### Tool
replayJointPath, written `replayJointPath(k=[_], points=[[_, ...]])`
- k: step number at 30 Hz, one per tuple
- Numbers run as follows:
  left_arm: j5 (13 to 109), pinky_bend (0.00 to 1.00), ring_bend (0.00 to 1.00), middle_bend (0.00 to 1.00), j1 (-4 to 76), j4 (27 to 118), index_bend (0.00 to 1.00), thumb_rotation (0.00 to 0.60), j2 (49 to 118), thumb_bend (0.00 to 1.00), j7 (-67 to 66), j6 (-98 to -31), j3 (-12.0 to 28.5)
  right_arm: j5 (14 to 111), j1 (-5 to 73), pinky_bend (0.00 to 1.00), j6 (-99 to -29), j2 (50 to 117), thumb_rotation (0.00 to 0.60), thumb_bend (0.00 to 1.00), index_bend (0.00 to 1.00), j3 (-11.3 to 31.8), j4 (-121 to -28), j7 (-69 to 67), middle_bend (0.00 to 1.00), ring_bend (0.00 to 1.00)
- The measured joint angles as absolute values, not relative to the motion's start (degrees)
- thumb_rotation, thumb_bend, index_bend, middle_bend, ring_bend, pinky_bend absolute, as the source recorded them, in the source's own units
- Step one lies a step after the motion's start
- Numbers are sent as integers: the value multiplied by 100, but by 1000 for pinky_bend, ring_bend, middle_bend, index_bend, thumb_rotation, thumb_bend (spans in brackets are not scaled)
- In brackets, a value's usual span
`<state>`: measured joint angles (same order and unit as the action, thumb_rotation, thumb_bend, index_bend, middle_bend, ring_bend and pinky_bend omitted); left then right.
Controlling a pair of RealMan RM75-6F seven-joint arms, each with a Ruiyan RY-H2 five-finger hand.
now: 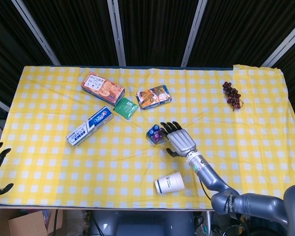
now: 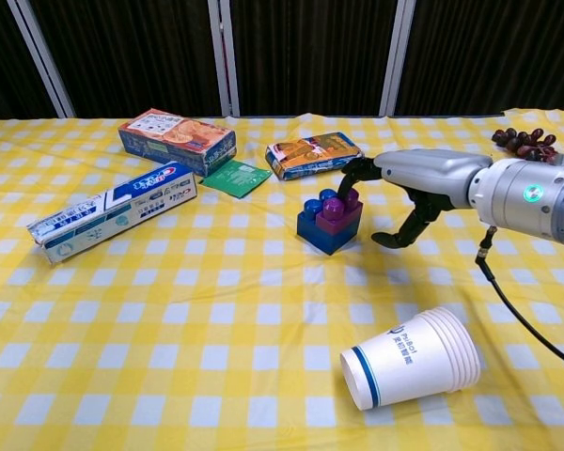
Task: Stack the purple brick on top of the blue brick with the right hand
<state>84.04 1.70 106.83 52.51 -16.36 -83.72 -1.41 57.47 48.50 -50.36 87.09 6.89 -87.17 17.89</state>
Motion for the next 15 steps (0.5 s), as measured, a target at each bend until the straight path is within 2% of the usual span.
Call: replayJointPath(k=[15], points=[[8403, 42, 0, 0, 173, 10683, 122, 600, 5237, 0, -1600, -8368, -135, 5880, 4822, 0, -5160, 8589, 600, 464, 253, 835, -8984, 1828, 0, 0]])
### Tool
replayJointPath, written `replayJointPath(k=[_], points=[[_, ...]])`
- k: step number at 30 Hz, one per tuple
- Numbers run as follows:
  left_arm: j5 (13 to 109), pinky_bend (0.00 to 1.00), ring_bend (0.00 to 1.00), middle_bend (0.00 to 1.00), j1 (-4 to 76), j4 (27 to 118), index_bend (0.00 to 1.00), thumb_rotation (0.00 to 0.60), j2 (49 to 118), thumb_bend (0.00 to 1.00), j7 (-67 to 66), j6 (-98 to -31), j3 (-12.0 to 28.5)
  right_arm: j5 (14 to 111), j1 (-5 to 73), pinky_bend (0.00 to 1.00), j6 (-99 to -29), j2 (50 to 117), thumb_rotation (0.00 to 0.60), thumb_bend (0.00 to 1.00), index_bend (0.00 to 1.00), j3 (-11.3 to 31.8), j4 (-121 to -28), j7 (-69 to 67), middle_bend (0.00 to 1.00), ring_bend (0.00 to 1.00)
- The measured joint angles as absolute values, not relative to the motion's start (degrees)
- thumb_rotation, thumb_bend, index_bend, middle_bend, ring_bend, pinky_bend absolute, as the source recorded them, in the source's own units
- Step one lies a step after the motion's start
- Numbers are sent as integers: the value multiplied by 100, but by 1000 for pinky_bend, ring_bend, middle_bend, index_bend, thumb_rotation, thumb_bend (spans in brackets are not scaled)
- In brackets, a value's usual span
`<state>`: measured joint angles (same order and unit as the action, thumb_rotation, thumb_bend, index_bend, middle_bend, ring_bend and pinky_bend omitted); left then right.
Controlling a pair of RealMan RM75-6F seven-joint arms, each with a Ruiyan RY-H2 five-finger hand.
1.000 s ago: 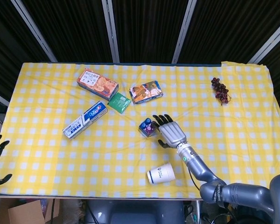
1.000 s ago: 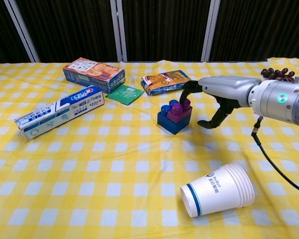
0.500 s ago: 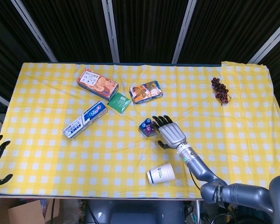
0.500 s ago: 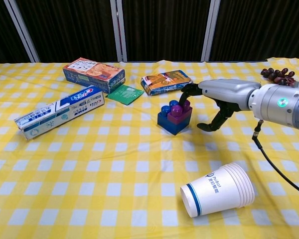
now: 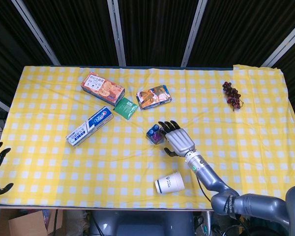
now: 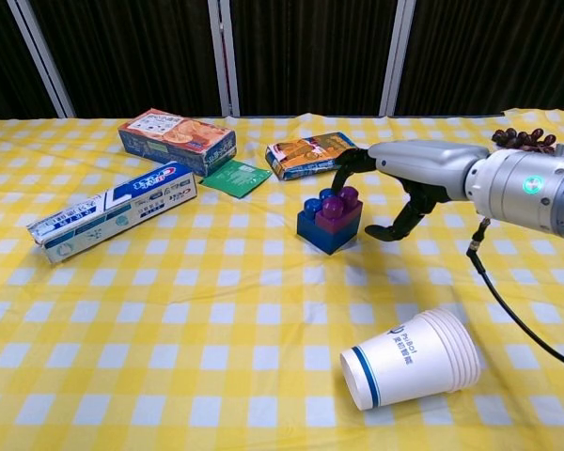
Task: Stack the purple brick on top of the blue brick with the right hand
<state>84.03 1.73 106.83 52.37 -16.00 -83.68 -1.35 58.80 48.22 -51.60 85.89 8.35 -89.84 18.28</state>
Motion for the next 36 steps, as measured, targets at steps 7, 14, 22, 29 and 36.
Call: replayJointPath(k=[7, 14, 22, 29, 36], points=[[8452, 42, 0, 0, 176, 10675, 122, 600, 5220, 0, -1548, -8356, -156, 5984, 4712, 0, -5566, 8065, 600, 465, 249, 1007, -9776, 1939, 0, 0], [8530, 42, 0, 0, 176, 10677, 122, 600, 5191, 0, -1450, -8348, -183, 6098, 4253, 0, -6155, 7207, 600, 439, 215, 871, -10825, 2224, 0, 0], [8771, 42, 0, 0, 131, 10743, 122, 600, 5128, 0, -1336, -8421, -269, 6722, 3278, 0, -6913, 6726, 600, 439, 215, 227, -11111, 1661, 0, 0], [9127, 42, 0, 0, 34, 10885, 122, 600, 5008, 0, -1131, -8534, -435, 7957, 2086, 0, -8007, 6544, 600, 440, 215, -485, -10289, 234, 0, 0], [9228, 42, 0, 0, -93, 10932, 122, 600, 4834, 0, -638, -8749, -504, 8330, 1091, 0, -9191, 6735, 600, 439, 189, -629, -9075, -198, 0, 0]])
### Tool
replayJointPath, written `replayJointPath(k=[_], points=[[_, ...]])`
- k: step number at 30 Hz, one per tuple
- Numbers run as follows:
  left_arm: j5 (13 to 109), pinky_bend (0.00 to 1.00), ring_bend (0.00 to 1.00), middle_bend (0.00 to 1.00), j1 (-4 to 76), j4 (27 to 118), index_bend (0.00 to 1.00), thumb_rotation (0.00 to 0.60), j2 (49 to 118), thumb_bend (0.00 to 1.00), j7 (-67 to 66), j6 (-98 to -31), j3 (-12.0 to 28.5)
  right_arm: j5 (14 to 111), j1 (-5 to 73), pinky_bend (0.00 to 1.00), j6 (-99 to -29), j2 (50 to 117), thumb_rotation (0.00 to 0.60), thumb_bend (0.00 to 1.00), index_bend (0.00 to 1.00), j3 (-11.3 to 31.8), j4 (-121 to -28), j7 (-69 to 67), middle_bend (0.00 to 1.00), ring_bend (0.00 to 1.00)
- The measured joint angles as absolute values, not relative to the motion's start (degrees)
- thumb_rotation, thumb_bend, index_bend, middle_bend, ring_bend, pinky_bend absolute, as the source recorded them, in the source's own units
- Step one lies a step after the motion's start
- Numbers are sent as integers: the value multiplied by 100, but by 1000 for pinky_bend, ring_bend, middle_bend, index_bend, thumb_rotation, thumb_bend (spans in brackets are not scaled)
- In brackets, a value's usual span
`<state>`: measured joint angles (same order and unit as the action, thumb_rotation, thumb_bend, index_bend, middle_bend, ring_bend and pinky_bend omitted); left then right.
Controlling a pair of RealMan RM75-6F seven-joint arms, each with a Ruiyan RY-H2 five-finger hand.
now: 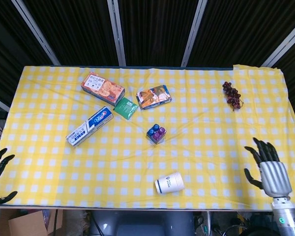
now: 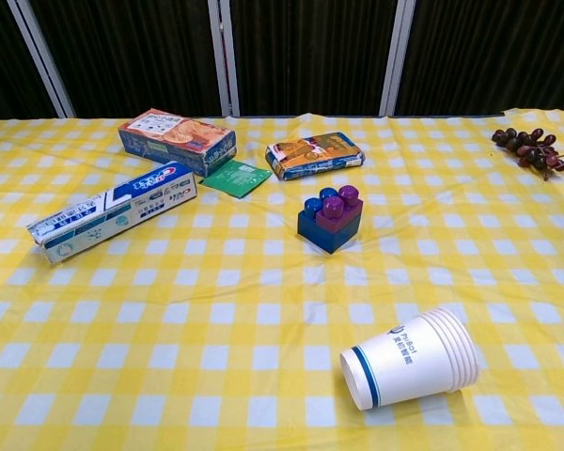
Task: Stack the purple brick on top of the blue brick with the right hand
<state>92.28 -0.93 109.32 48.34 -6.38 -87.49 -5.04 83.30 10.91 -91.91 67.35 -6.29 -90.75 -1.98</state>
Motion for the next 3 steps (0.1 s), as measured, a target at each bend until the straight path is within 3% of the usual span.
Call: replayJointPath(k=[3], points=[[9222, 42, 0, 0, -144, 10877, 122, 600, 4766, 0, -390, -8882, -481, 8396, 815, 0, -9484, 6808, 600, 440, 187, -568, -8763, -261, 0, 0]])
